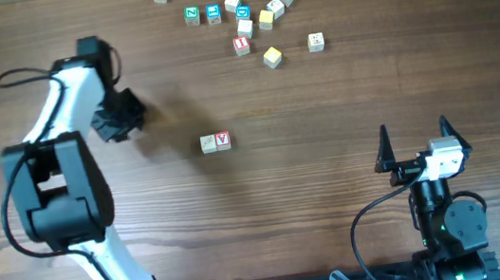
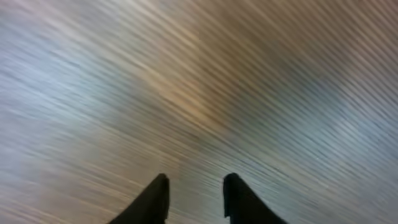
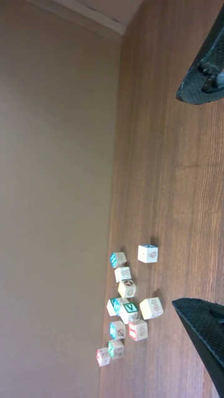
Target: Form a horizontal line
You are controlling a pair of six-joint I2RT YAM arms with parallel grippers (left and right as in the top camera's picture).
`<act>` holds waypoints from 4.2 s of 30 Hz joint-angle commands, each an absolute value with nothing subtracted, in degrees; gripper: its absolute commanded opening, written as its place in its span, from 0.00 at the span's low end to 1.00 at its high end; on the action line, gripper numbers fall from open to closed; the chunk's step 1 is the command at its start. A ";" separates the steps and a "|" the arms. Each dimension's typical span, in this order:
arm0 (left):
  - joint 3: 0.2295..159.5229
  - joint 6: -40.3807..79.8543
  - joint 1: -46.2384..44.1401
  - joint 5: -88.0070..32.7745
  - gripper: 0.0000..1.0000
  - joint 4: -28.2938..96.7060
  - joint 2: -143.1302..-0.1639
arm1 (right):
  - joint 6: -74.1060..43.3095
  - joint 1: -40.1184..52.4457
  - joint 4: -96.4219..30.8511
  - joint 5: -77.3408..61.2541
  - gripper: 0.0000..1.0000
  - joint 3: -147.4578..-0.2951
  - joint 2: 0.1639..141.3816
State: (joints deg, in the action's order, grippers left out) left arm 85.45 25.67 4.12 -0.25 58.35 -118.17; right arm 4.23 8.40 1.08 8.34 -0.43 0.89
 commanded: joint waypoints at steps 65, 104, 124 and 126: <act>85.34 26.17 14.15 3.09 1.00 57.60 -117.64 | -13.30 8.16 -56.27 -34.17 1.00 -103.44 96.88; 85.34 26.17 14.15 3.09 1.00 57.60 -117.64 | -38.19 50.09 -48.75 8.38 1.00 -101.62 126.87; 85.34 26.17 14.15 3.09 1.00 57.58 -117.64 | -45.08 50.19 -48.97 8.38 0.62 -101.60 130.96; 85.34 26.17 14.15 3.09 1.00 57.60 -117.64 | -47.03 50.19 -49.12 8.36 0.64 -101.60 130.96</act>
